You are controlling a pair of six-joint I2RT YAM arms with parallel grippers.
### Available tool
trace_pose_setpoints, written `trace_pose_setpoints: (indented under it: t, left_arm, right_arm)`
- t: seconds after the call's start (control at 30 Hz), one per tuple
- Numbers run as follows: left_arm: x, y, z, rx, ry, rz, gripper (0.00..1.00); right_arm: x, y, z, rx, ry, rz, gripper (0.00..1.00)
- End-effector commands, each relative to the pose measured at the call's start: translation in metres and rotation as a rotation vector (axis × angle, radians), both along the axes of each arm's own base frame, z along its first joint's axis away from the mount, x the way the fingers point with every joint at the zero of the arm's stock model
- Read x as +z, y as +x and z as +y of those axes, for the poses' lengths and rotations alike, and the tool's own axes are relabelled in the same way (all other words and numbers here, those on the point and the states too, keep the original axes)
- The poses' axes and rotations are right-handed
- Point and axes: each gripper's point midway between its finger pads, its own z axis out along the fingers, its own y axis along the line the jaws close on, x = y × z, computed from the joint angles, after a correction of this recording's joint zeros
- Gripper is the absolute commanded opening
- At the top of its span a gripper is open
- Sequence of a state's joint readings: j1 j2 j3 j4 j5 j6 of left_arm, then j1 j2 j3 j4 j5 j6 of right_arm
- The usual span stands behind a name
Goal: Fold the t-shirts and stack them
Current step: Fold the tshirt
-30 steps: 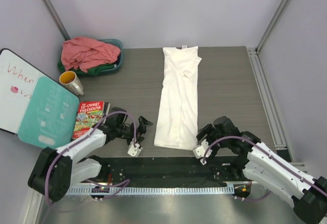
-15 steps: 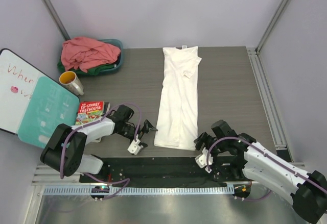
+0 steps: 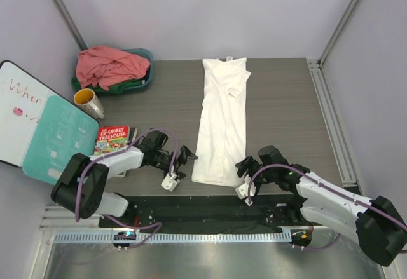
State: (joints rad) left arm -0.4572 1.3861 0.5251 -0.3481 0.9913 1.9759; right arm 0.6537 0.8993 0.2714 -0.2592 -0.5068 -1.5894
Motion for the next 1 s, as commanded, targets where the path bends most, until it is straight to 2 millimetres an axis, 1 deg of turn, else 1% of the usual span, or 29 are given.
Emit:
trace_pose_setpoints:
  t: [0.0, 0.13, 0.23, 0.4, 0.47, 0.5, 0.63, 0.73, 0.97]
  left_arm:
    - [0.011, 0.024, -0.013, -0.076, -0.042, -0.223, 0.95]
    - [0.009, 0.022, -0.017, -0.091, -0.059, -0.207, 0.93]
    - [0.012, 0.016, -0.023, -0.113, -0.085, -0.185, 0.91]
    - [0.015, 0.001, -0.030, -0.173, -0.106, -0.149, 0.86]
    - [0.011, -0.009, -0.027, -0.200, -0.091, -0.122, 0.85]
    - [0.007, -0.012, -0.026, -0.211, -0.084, -0.115, 0.81]
    - [-0.006, -0.016, -0.024, -0.248, -0.073, -0.129, 0.74]
    - [-0.011, -0.017, -0.025, -0.255, -0.068, -0.120, 0.71]
    - [-0.018, -0.009, -0.027, -0.247, -0.054, -0.135, 0.61]
  right_arm:
    - [-0.016, -0.003, -0.010, -0.047, -0.052, 0.046, 0.68]
    - [-0.016, -0.005, -0.010, -0.038, -0.054, 0.053, 0.68]
    - [-0.017, -0.010, -0.011, -0.016, -0.061, 0.065, 0.68]
    - [-0.021, -0.016, -0.010, 0.013, -0.069, 0.091, 0.67]
    - [-0.022, -0.017, -0.009, 0.020, -0.070, 0.095, 0.67]
    - [-0.021, -0.016, -0.008, 0.024, -0.068, 0.095, 0.67]
    - [-0.022, -0.016, -0.007, 0.021, -0.070, 0.107, 0.65]
    - [-0.022, -0.016, -0.006, 0.020, -0.068, 0.110, 0.64]
    - [-0.025, -0.016, -0.005, 0.019, -0.061, 0.121, 0.63]
